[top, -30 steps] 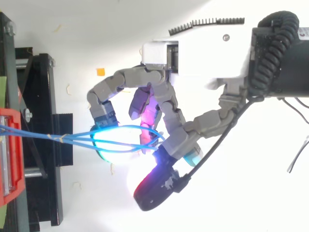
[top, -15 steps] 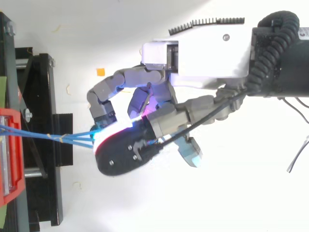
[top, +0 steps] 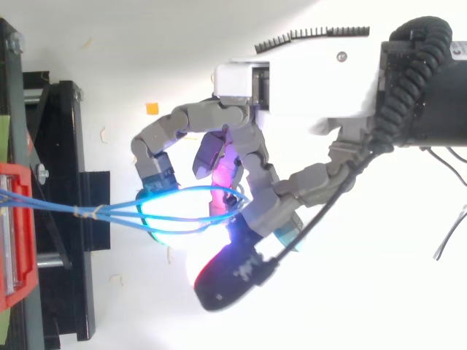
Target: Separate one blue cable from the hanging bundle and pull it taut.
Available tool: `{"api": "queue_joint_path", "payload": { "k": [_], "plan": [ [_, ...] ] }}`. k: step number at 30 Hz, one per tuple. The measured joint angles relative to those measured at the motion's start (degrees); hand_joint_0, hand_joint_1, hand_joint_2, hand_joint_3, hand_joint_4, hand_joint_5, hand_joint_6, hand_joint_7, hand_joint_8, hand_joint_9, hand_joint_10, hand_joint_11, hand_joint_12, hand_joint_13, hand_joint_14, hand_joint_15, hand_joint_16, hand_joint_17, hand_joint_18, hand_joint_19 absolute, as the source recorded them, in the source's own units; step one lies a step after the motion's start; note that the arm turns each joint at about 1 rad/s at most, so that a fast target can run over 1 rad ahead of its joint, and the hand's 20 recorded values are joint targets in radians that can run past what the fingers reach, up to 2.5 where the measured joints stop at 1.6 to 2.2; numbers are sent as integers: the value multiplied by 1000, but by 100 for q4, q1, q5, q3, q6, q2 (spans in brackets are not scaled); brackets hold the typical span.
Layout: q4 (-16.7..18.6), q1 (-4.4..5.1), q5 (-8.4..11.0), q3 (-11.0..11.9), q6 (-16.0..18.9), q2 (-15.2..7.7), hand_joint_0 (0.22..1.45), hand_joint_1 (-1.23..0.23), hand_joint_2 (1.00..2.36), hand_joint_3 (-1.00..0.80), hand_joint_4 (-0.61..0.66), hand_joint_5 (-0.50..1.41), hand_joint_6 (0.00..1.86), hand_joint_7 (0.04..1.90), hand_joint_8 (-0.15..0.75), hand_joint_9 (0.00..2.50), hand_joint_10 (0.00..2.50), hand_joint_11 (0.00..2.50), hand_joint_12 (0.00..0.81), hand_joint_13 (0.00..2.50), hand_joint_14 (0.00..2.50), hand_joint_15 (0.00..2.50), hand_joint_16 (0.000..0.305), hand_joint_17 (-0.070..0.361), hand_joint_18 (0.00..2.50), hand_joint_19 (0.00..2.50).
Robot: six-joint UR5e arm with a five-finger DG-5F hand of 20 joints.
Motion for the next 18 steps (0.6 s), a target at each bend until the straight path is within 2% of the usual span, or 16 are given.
{"api": "queue_joint_path", "payload": {
  "k": [3,5,6,8,10,13,14,17,18],
  "plan": [
    [3,-1,0,3,0,0,496,-1101,1000,-500,88,130,501,1357,133,1867,13,315,247,1161,14,390,50,113,647,492],
    [3,0,0,1,0,0,419,-1022,1000,-500,106,133,502,1348,144,1890,12,277,260,1183,13,366,56,126,680,466],
    [3,1,0,1,0,0,358,-800,1000,-500,101,137,503,1319,146,1917,9,225,285,1219,11,334,63,143,718,426],
    [4,2,2,1,0,0,366,-620,1000,-500,89,139,503,1300,141,1920,8,204,283,1224,11,329,64,144,715,430],
    [4,2,5,3,0,0,418,-370,1000,-500,80,139,503,1294,127,1906,9,209,264,1208,12,345,60,136,655,456],
    [5,3,7,3,-1,0,471,-275,1000,-500,68,138,503,1296,110,1905,9,219,243,1192,13,367,55,124,606,492],
    [5,3,8,3,-2,0,500,-284,1000,-500,73,136,503,1301,103,1897,10,235,236,1185,14,379,52,118,583,507],
    [5,3,8,4,-2,0,589,-411,1000,-500,53,135,502,1313,94,1883,11,267,220,1165,17,400,47,105,553,542],
    [5,3,8,4,-2,0,623,-497,1000,-500,59,135,502,1314,94,1891,13,286,220,1163,15,404,46,104,551,542]
  ]
}}
